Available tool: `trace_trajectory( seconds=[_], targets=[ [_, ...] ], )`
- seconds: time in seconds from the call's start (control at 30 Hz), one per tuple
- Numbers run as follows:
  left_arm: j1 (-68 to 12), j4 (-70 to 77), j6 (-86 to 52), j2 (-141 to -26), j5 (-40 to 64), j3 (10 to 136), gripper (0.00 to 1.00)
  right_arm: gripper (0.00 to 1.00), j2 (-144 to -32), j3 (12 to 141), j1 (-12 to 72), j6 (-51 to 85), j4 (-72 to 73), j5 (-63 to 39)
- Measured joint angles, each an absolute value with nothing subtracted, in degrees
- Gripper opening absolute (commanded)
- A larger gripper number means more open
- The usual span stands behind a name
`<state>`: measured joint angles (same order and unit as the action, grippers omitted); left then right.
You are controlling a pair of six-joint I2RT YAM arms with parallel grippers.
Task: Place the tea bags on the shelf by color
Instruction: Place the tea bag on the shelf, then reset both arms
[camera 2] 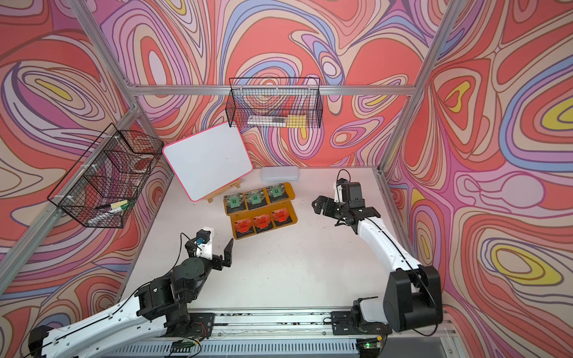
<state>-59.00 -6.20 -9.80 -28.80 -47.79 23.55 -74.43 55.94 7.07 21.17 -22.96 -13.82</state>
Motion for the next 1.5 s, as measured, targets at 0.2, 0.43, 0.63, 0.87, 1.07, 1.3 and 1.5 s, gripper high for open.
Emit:
trace_trajectory(
  seconds=[0.2, 0.43, 0.63, 0.87, 1.07, 1.3, 1.5],
  targets=[
    [-53.8, 2.0, 0.7, -27.1, -49.8, 21.7, 0.99, 0.98, -62.3, 49.5, 7.0, 18.2, -16.5, -8.5],
    [-40.1, 6.6, 3.7, -31.3, -43.5, 21.6, 0.99, 0.98, -59.9, 45.1, 7.0, 15.9, -10.8, -3.7],
    [-28.4, 14.4, 5.7, -37.5, -35.4, 18.5, 0.99, 0.98, -59.1, 39.9, 7.0, 15.8, -6.0, -0.1],
    [-17.3, 24.3, 7.1, -48.1, -26.1, 14.7, 0.99, 0.98, -58.4, 31.1, 7.0, 14.5, 4.1, 5.2],
    [-9.9, 34.5, 6.0, -62.1, -17.4, 14.7, 0.99, 0.98, -59.9, 28.7, 7.0, 12.4, 13.1, 8.1],
    [-5.2, 44.8, 3.8, -77.8, -9.8, 16.1, 0.99, 0.98, -64.5, 26.3, 7.0, 7.4, 22.4, 8.1],
    [-3.7, 49.1, 2.8, -87.9, -5.8, 19.2, 0.99, 0.98, -68.8, 23.5, 7.0, 4.2, 29.8, 8.1]
  ],
)
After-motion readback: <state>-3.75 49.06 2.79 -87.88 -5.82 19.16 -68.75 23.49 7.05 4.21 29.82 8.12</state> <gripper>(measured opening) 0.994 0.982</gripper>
